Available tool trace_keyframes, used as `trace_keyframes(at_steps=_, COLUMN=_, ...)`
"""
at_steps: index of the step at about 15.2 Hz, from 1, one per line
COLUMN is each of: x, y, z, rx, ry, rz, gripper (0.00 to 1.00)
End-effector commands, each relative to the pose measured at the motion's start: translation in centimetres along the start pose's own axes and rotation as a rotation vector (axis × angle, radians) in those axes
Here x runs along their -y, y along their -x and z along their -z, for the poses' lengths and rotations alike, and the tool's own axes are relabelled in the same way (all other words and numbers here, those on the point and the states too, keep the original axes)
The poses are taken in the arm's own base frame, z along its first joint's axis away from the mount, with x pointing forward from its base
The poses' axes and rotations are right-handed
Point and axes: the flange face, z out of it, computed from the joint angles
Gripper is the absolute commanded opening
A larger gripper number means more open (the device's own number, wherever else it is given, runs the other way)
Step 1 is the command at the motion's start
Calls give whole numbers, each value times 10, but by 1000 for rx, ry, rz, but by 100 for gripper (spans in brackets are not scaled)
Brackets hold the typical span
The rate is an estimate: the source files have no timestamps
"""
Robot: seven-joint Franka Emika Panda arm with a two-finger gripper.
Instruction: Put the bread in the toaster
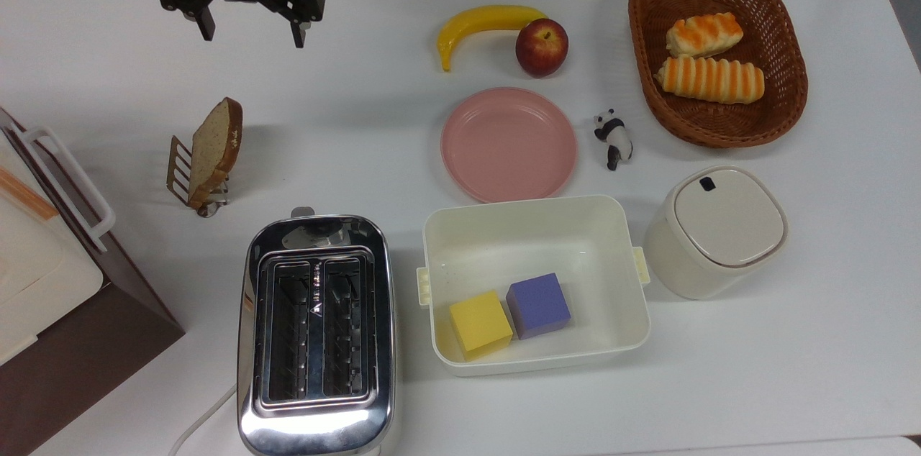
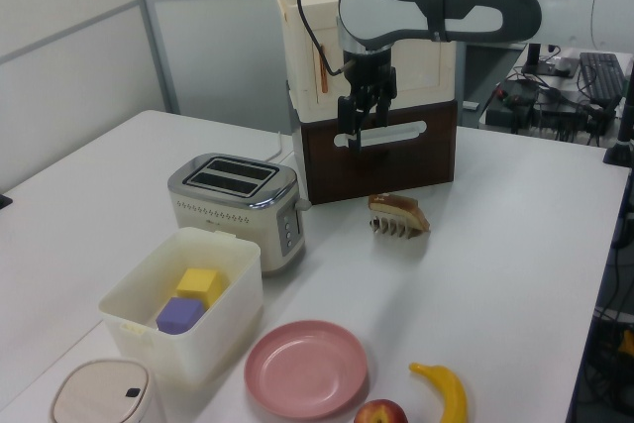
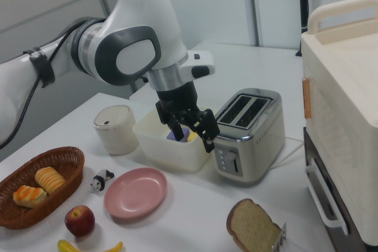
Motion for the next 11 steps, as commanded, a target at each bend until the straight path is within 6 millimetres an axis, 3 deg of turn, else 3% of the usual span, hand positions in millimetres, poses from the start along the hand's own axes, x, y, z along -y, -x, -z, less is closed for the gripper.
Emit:
trace_keyframes(at_steps=1, x=1, y=6, z=1, rx=2, ry=18, rz=18, gripper=100)
trace_keyframes(at_steps=11, x=2, y=10, z=0, rx=35, ry=18, rz=24, gripper=100)
